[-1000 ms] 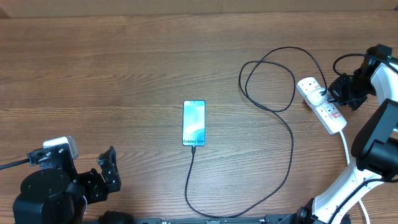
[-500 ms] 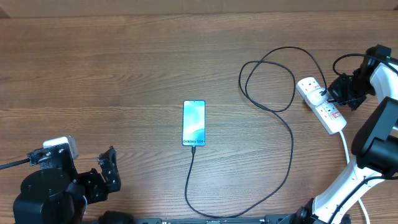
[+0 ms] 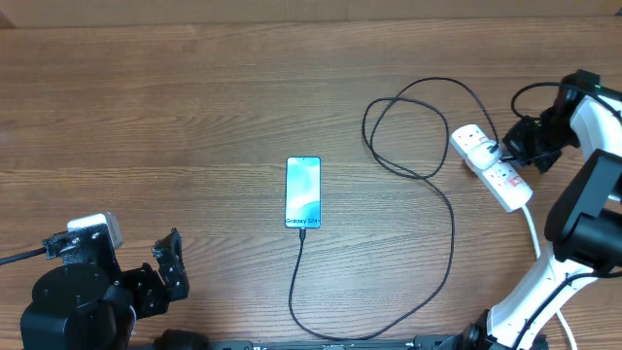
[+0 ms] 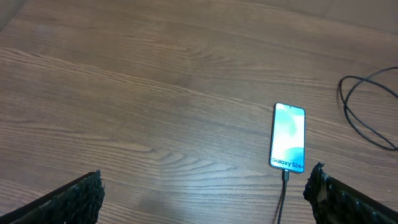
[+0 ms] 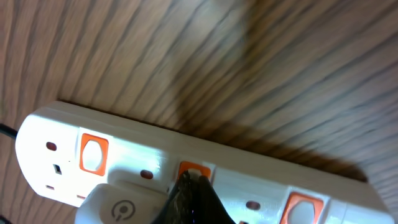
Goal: Plug charger to phone and switch on socket
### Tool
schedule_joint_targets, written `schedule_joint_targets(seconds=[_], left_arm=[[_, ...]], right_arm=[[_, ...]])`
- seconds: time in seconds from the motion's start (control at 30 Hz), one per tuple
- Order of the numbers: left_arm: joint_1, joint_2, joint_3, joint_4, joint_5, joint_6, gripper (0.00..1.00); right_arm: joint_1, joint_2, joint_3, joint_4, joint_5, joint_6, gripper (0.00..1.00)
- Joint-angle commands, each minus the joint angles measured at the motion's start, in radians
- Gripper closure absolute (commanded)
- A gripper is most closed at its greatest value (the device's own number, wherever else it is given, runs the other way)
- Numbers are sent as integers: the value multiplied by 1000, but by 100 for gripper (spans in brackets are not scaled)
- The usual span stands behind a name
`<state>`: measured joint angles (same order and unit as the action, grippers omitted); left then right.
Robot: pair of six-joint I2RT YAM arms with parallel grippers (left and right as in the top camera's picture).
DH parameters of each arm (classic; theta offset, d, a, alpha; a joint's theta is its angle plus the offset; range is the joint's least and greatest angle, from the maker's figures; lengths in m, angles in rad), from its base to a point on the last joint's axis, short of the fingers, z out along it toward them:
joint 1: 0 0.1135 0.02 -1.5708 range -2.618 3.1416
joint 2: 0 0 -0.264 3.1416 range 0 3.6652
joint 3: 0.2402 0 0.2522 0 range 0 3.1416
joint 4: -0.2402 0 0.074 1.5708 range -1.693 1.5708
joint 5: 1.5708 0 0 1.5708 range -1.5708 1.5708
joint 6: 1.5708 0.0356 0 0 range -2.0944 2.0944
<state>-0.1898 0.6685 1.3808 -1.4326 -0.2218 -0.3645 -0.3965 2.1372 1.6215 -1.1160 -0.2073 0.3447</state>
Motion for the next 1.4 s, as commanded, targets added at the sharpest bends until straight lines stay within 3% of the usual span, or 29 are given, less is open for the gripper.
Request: schedule_joint_targets(seconds=[0.0, 0.17, 0.4, 0.67, 1.37], left_arm=[[0, -2, -4, 4, -13, -10, 0], [0, -2, -4, 4, -13, -10, 0], [0, -2, -4, 4, -13, -10, 0], [0, -2, -4, 4, -13, -10, 0], [0, -2, -4, 4, -13, -10, 0]], right_arm=[[24, 26, 10, 5, 21, 29, 96], [17, 26, 13, -8, 151, 29, 96], [-31, 26, 142, -115, 160, 16, 96], [-31, 29, 197, -241, -23, -142, 96], [-29, 115, 199, -270, -64, -175, 96]])
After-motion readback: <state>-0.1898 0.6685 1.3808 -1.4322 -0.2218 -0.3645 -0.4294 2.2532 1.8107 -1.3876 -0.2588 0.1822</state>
